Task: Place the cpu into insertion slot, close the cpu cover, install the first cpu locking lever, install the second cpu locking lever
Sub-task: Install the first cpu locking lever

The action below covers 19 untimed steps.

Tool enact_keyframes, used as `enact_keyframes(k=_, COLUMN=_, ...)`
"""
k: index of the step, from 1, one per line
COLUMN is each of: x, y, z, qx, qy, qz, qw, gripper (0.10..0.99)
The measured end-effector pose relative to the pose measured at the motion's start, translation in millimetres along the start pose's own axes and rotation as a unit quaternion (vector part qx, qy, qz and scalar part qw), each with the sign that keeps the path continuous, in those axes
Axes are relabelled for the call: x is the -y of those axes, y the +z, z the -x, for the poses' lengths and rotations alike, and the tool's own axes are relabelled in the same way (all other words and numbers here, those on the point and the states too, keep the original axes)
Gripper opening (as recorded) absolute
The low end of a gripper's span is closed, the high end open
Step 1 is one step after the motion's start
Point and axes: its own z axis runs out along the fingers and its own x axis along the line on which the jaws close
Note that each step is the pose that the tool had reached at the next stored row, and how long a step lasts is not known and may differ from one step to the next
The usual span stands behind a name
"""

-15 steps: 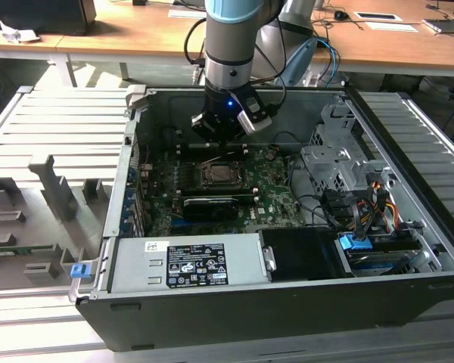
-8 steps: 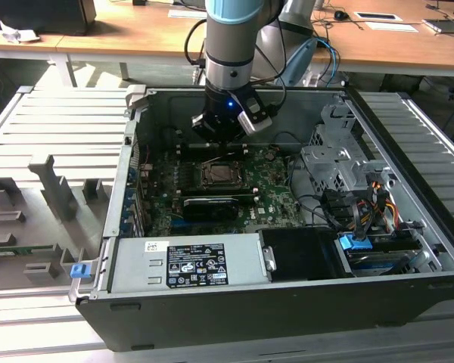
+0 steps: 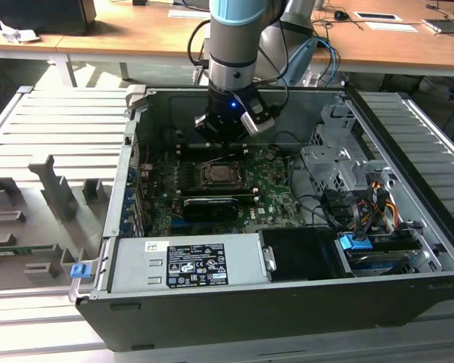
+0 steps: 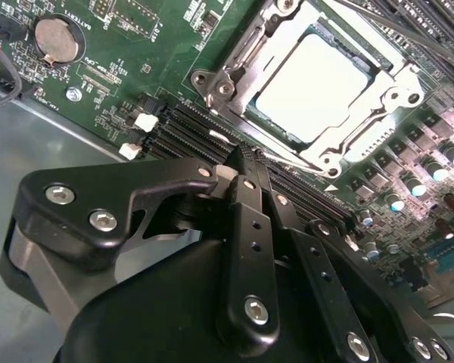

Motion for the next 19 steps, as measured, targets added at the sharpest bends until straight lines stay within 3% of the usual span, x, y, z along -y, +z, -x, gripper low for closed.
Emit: enact_keyframes(k=19, x=1.0, y=9.0, z=3.3, qx=0.0001, qy=0.000, qz=0.0003, qw=1.0000, gripper=0.106)
